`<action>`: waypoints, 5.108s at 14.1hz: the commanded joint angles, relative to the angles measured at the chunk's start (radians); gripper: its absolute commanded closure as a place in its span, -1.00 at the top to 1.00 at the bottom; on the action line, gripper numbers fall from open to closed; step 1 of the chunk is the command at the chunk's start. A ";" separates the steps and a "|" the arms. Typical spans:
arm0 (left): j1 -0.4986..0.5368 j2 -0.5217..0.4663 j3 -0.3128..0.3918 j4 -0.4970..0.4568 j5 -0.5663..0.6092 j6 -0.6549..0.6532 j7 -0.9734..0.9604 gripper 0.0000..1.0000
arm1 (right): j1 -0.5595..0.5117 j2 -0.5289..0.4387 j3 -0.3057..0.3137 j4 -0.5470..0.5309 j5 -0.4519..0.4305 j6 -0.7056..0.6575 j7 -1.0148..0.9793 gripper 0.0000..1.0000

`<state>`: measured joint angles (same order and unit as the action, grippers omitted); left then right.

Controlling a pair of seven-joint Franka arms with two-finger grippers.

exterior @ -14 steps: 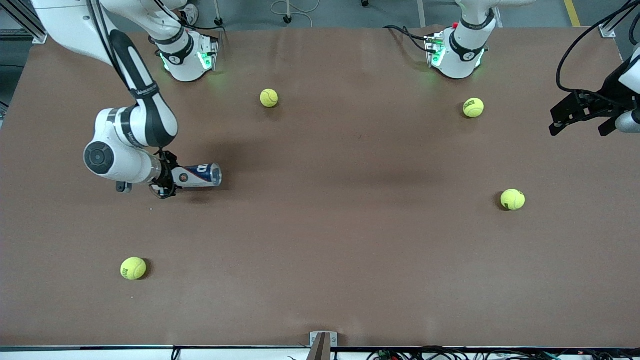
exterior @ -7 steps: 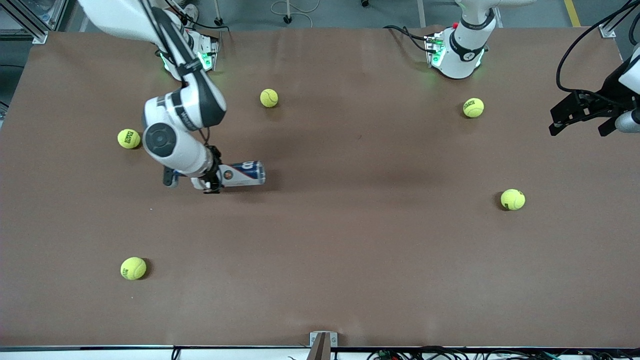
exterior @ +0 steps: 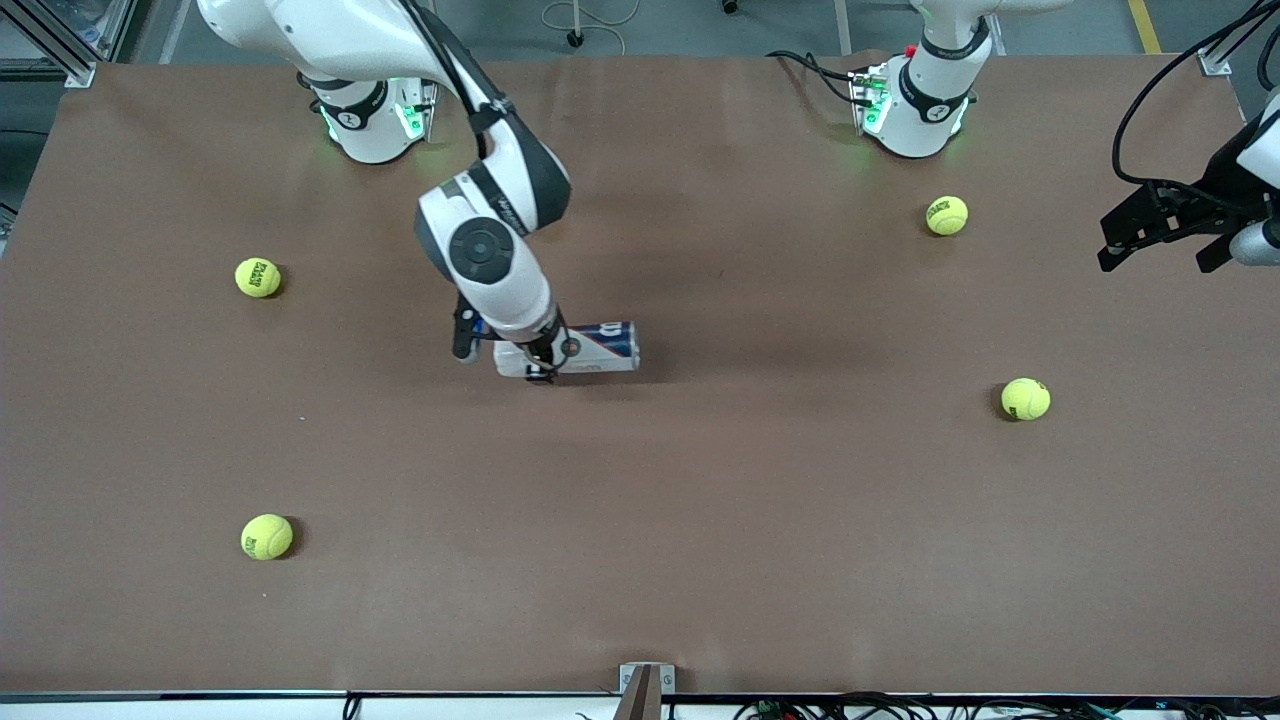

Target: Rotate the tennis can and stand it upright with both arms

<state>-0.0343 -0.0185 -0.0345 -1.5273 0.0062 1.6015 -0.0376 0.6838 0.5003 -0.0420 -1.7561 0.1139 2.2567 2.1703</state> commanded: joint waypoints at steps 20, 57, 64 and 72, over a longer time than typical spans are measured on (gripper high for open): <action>-0.001 -0.012 -0.004 -0.007 0.015 -0.006 -0.004 1.00 | 0.227 0.454 -0.021 0.619 -0.088 -0.095 0.289 0.40; 0.004 0.051 -0.004 -0.005 0.011 -0.105 0.018 1.00 | 0.201 0.353 0.020 0.699 -0.128 -0.296 0.110 1.00; -0.059 0.135 -0.021 -0.042 -0.008 -0.195 -0.038 1.00 | 0.013 0.160 0.017 0.562 -0.123 -0.450 -0.467 1.00; -0.053 0.195 -0.035 -0.289 -0.464 0.090 -0.052 1.00 | -0.263 -0.124 0.014 0.241 -0.123 -0.459 -1.250 1.00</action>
<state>-0.0989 0.1780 -0.0674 -1.7312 -0.3630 1.6156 -0.1074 0.4822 0.4863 -0.0448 -1.3714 -0.0157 1.7804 1.0754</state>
